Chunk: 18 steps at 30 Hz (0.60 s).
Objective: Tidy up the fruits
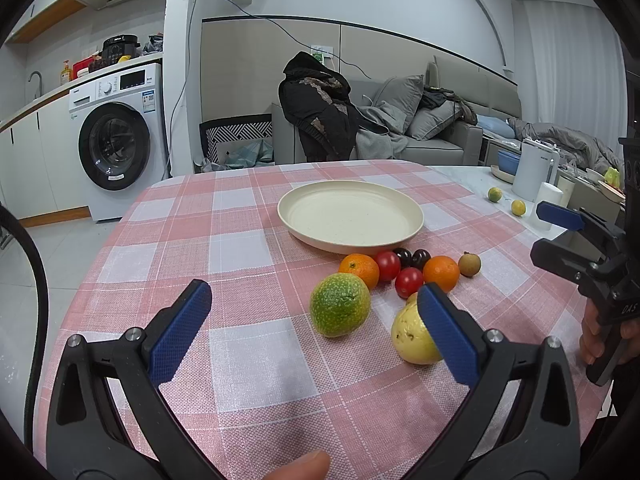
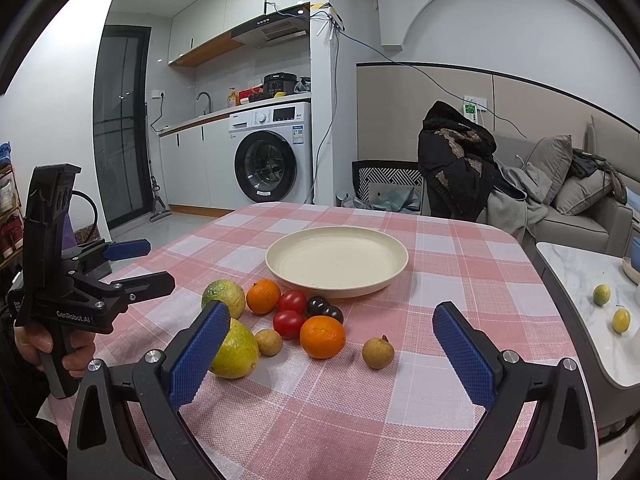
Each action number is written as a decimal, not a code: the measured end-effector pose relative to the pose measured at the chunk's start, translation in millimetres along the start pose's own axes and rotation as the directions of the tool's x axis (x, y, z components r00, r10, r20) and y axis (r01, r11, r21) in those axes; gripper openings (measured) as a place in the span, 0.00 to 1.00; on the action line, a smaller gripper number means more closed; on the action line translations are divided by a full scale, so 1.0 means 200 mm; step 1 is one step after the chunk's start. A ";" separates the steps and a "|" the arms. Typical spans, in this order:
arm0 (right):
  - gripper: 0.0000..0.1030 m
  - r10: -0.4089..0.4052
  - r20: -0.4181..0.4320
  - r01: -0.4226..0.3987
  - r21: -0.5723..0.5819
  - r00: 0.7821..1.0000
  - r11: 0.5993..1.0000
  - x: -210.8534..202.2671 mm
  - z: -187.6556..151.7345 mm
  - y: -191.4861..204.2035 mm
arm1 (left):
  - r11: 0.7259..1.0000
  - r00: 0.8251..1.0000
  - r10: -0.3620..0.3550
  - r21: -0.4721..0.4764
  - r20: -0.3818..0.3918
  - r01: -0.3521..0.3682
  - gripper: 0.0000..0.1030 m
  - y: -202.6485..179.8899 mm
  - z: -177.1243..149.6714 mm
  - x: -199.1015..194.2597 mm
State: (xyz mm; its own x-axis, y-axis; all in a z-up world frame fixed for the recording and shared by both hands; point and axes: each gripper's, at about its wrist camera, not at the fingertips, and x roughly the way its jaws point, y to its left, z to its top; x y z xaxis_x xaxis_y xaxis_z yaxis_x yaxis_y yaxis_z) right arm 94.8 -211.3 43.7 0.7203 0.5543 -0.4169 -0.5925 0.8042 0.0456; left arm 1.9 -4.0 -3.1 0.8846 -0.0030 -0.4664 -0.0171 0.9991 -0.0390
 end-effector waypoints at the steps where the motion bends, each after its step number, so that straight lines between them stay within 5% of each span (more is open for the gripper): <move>1: 1.00 0.000 0.000 0.000 0.000 1.000 1.000 0.00 0.00 0.00 | 1.000 1.000 0.000 0.000 0.000 0.000 1.00 0.00 0.00 0.00; 18: 1.00 -0.002 -0.003 0.002 0.002 1.000 1.000 0.00 0.00 0.00 | 1.000 1.000 0.002 0.004 -0.001 -0.002 1.00 0.00 0.00 0.00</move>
State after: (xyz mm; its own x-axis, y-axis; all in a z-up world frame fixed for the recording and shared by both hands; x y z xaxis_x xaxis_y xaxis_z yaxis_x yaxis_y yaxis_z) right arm 94.5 -211.5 43.2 0.7201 0.5524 -0.4198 -0.5907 0.8055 0.0467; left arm 2.4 -4.8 -4.0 0.8840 -0.0012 -0.4676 -0.0169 0.9993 -0.0347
